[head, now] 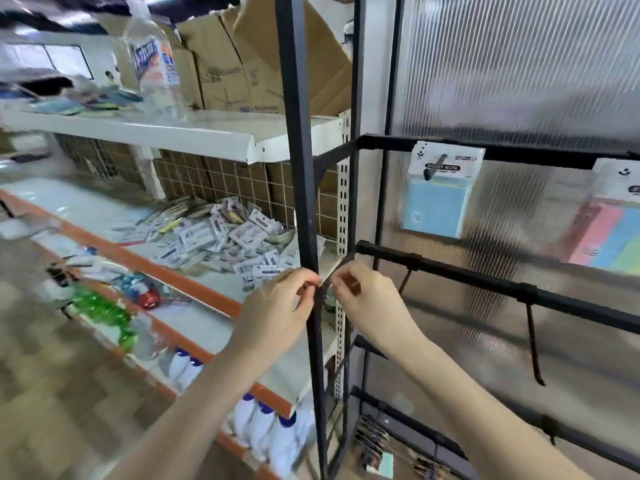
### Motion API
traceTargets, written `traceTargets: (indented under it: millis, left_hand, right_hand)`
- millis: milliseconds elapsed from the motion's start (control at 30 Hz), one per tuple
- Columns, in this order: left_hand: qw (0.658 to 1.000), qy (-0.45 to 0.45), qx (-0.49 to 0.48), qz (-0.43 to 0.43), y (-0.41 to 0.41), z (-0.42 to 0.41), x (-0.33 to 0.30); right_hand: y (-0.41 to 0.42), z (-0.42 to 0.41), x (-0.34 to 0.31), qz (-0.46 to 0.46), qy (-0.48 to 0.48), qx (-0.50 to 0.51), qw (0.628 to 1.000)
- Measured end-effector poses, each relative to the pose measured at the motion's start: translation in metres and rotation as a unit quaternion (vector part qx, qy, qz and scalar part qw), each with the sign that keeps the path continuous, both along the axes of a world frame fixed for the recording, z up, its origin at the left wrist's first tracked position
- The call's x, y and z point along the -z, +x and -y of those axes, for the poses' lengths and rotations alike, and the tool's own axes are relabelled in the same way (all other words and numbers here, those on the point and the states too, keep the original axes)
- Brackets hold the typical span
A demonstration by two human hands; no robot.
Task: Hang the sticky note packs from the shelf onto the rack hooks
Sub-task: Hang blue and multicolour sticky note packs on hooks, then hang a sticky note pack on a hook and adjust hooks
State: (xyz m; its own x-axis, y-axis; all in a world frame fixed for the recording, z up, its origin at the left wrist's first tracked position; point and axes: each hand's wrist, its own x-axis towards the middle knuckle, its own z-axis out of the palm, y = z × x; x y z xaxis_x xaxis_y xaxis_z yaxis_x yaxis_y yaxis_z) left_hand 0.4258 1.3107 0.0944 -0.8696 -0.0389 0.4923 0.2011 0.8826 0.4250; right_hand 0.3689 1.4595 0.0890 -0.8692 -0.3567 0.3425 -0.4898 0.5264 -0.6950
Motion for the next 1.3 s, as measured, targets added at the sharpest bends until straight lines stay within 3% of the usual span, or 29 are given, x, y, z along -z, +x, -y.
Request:
traceTargets:
  millis: [300, 467, 767, 1300]
  left_hand:
    - [0.991, 0.002, -0.095, 0.09, 0.006, 0.125, 0.025]
    - [0.977, -0.073, -0.095, 0.177, 0.0, 0.208, 0.044]
    - [0.965, -0.067, -0.096, 0.236, -0.015, 0.329, 0.065]
    - [0.963, 0.039, -0.139, 0.229, -0.098, 0.449, 0.09]
  right_hand:
    - [0.016, 0.119, 0.004, -0.007, 0.011, -0.102, 0.995]
    - [0.002, 0.198, 0.025, -0.04, 0.104, -0.088, 0.99]
    - [-0.035, 0.324, 0.055, 0.01, 0.196, -0.07, 0.978]
    - [-0.133, 0.472, 0.083, 0.014, 0.181, -0.067, 0.981]
